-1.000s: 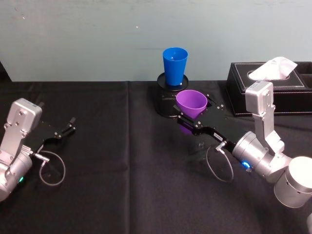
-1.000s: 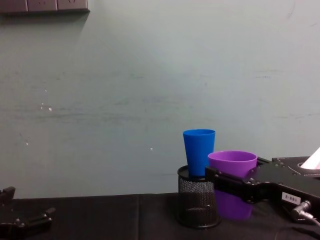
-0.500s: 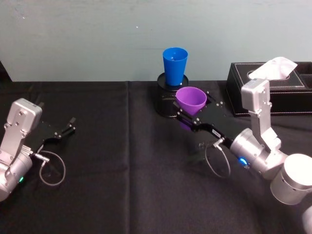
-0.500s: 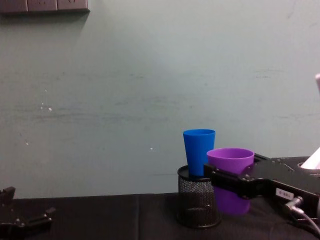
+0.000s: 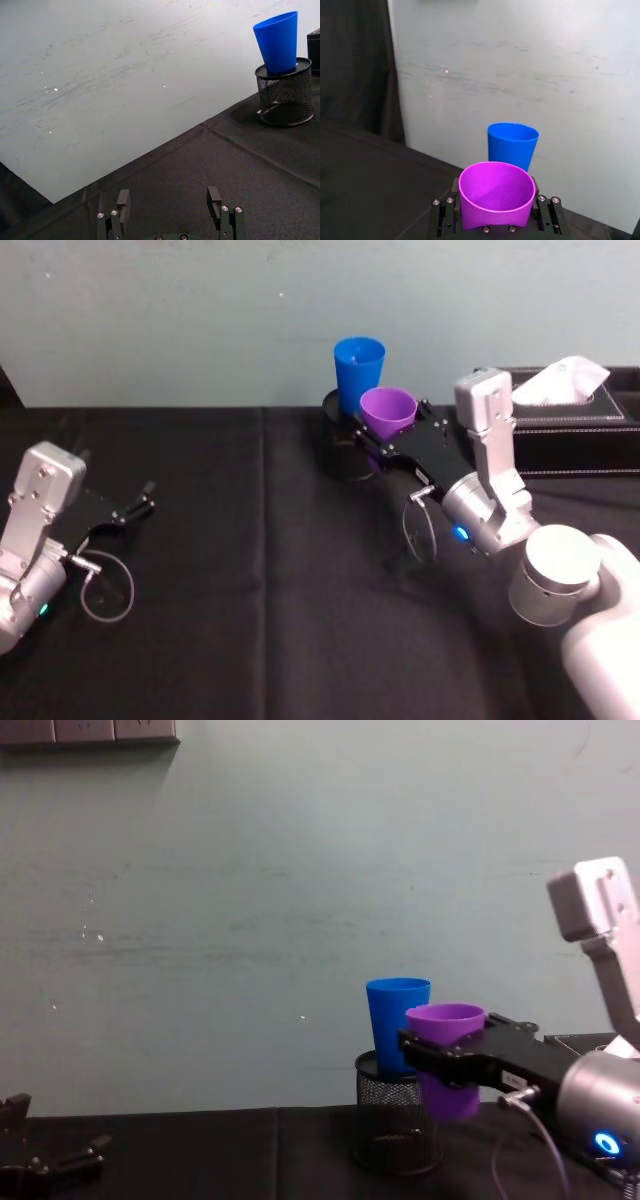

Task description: Pick up one cup with a gripper and tap it against the other cup.

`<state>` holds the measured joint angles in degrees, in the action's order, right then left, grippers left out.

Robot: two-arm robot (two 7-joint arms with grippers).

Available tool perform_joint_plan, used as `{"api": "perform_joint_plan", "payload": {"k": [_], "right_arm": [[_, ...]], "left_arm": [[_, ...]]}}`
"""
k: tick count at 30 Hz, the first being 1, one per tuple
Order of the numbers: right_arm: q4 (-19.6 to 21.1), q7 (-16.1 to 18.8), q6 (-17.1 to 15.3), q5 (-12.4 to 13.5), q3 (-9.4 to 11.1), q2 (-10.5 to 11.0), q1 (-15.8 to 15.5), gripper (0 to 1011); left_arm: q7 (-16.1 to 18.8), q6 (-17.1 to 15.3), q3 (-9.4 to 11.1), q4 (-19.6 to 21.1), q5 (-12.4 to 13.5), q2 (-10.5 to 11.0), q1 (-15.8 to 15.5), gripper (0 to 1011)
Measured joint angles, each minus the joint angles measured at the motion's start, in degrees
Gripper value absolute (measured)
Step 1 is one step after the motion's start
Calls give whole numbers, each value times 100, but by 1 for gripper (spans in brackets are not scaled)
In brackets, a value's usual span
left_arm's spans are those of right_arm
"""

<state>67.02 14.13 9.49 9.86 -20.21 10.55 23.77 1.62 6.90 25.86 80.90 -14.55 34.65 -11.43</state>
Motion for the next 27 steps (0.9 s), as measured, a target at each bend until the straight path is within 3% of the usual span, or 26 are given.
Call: {"api": "perform_joint_plan", "payload": {"k": [12, 27], "right_arm": [[-801, -151, 45, -133, 141, -494, 512, 751], [-1564, -79, 119, -213, 355, -797, 1001, 751]], "left_arm": [[0, 0, 0, 0, 0, 0, 0, 1000], [0, 0, 0, 0, 0, 0, 0, 1000]]}}
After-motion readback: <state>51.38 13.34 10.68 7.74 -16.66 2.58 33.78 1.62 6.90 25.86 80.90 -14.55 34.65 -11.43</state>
